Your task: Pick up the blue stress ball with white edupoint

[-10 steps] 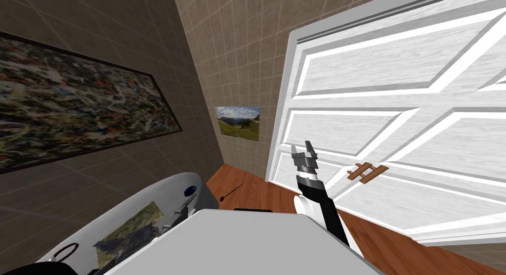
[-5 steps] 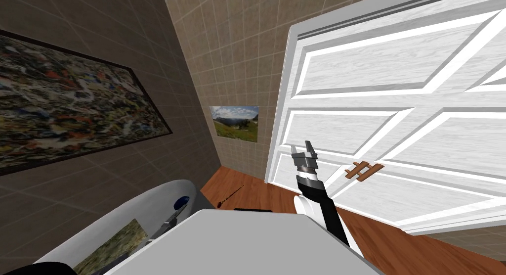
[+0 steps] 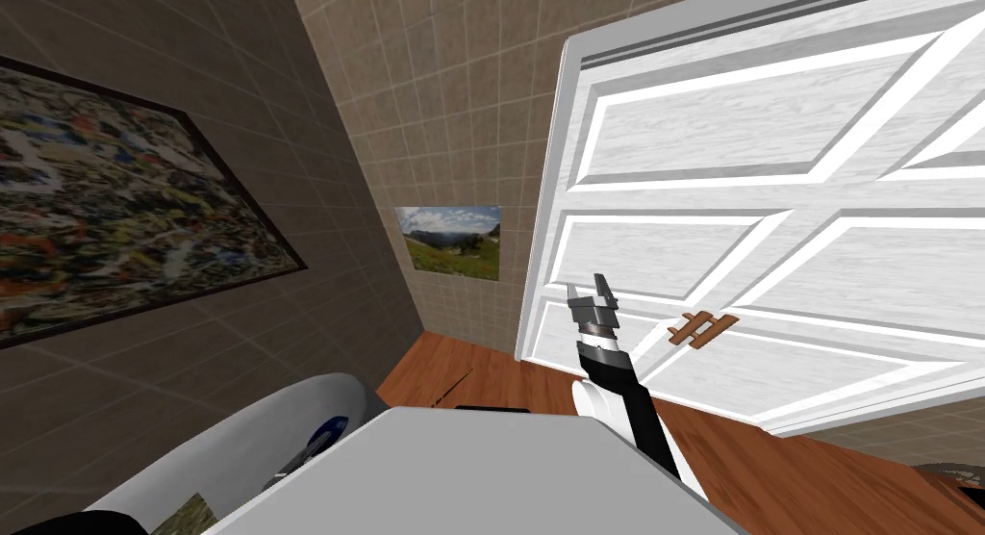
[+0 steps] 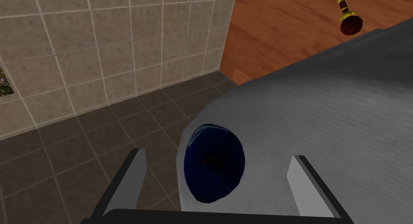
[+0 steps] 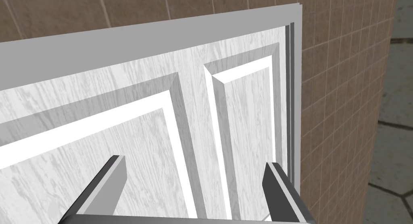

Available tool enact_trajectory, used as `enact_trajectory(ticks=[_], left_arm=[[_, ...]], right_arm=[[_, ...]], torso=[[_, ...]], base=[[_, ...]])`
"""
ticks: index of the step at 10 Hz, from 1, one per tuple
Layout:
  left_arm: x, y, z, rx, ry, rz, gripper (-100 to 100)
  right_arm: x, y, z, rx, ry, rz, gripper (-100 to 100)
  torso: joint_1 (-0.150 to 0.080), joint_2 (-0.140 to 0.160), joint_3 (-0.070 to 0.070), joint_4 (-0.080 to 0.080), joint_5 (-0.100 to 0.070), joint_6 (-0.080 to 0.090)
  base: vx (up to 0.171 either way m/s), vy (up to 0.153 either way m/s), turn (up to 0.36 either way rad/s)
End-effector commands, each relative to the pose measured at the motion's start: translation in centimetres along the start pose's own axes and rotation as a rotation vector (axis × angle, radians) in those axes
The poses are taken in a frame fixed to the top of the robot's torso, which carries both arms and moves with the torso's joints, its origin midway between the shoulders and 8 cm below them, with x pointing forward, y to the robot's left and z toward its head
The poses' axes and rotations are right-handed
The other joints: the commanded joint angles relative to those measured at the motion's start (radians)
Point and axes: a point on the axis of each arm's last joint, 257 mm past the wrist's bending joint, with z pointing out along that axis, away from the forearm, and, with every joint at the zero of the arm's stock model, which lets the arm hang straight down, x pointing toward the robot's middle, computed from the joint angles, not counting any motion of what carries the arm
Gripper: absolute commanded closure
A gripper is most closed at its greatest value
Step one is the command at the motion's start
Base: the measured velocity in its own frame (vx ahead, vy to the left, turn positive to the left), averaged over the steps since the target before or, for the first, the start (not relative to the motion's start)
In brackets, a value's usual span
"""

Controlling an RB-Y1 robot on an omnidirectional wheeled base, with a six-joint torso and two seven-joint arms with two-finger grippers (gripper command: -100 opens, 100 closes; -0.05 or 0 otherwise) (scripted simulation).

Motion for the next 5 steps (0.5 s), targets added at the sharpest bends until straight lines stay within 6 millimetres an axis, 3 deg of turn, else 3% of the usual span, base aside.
enact_trajectory(ticks=[1,2,3,4,5], left_arm=[[-2.0,1.9,-1.3,-0.063,-0.032,-0.001,-100],[-3.0,2.9,-1.9,-0.095,-0.048,-0.001,-100],[-2.5,2.3,-1.5,-0.073,-0.036,0.001,-100],[-2.6,2.4,-1.5,-0.077,-0.039,-0.001,0],[-2.1,2.8,-0.7,-0.074,-0.045,-0.006,-100]], right_arm=[[0.0,0.0,0.0,0.000,0.000,0.000,0],[0.0,0.0,0.0,0.000,0.000,0.000,0],[0.0,0.0,0.0,0.000,0.000,0.000,0],[0.0,0.0,0.0,0.000,0.000,0.000,0],[0.0,0.0,0.0,0.000,0.000,0.000,0]], torso=[[0.000,0.000,0.000,0.000,0.000,0.000],[0.001,-0.003,-0.002,-0.001,0.000,0.000],[0.003,-0.003,-0.002,-0.001,0.001,0.000],[-0.001,0.001,0.000,0.000,0.000,0.000],[-0.004,0.005,0.002,0.001,-0.001,0.000]], base=[[0.167,0.095,-0.143],[0.161,0.117,-0.133],[0.062,0.057,-0.029],[0.012,0.011,0.001],[0.018,0.029,-0.058]])
